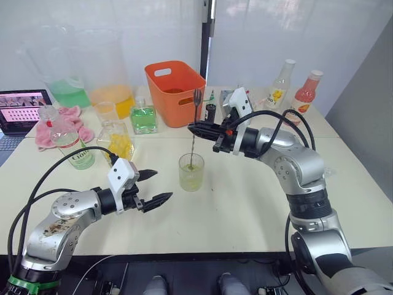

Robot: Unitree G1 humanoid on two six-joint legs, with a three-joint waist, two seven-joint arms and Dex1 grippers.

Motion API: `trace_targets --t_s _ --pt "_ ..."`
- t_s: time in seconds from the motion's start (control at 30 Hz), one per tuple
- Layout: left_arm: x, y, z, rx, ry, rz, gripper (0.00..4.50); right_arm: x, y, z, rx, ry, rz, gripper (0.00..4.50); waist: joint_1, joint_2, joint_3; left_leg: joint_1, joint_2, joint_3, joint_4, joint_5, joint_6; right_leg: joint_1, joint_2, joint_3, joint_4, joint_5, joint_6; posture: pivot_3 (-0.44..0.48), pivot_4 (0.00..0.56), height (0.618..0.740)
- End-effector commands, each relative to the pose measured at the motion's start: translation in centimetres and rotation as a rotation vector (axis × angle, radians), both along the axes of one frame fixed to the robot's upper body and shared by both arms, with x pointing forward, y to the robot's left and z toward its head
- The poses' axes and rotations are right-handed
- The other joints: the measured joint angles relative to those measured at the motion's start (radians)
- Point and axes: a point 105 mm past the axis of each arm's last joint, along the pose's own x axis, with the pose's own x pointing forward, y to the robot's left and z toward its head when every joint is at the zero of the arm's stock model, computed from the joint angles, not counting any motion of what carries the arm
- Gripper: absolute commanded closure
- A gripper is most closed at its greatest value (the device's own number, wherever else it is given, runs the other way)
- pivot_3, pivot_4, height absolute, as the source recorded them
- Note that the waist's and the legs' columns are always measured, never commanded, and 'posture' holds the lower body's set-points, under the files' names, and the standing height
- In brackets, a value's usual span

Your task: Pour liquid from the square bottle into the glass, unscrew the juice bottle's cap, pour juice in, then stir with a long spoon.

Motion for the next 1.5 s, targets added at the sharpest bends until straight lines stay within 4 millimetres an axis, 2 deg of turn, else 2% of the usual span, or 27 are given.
trace_targets --t_s 0.03,0.4,0.8,1.0,1.3,1.5 --pt "-0.2 -0.3 0.8 -0.008 -0.046 -0.016 0.02 -1.6 0.0 1.4 0.012 -0.023 0.072 4.5 0.001 0.0 0.0 0.0 0.0 0.0 0.0 0.0 0.0 0.0 0.0 0.0 0.0 0.0 0.0 0.0 0.15 0.725" --pt "-0.4 -0.6 1.3 -0.061 -0.066 -0.023 0.02 -3.1 -2.5 5.3 0.039 -0.038 0.077 4.5 0.001 0.0 0.0 0.0 0.0 0.0 0.0 0.0 0.0 0.0 0.0 0.0 0.0 -0.001 -0.001 0.0 0.15 0.725" --pt "0.0 -1.0 0.8 -0.074 -0.056 -0.035 0.02 -2.6 -3.6 4.8 -0.006 -0.013 0.021 4.5 0.001 0.0 0.0 0.0 0.0 0.0 0.0 0.0 0.0 0.0 0.0 0.0 0.0 -0.001 -0.001 0.0 0.15 0.725" --pt "0.2 -0.5 1.3 -0.074 -0.078 -0.016 0.02 -3.0 -3.4 5.9 0.053 0.001 0.048 4.5 0.001 0.0 0.0 0.0 0.0 0.0 0.0 0.0 0.0 0.0 0.0 0.0 0.0 -0.001 -0.001 0.0 0.15 0.725" --pt "-0.3 0.4 2.2 -0.076 -0.107 0.01 0.02 -3.0 -3.9 5.3 0.035 0.037 0.047 4.5 0.001 0.0 0.0 0.0 0.0 0.0 0.0 0.0 0.0 0.0 0.0 0.0 0.0 -0.001 -0.001 0.0 0.15 0.725" --pt "-0.6 0.7 2.5 -0.071 -0.119 0.013 0.02 -3.1 -4.4 6.4 0.062 0.039 0.051 4.5 0.001 0.0 0.0 0.0 0.0 0.0 0.0 0.0 0.0 0.0 0.0 0.0 0.0 -0.002 -0.001 0.0 0.15 0.725"
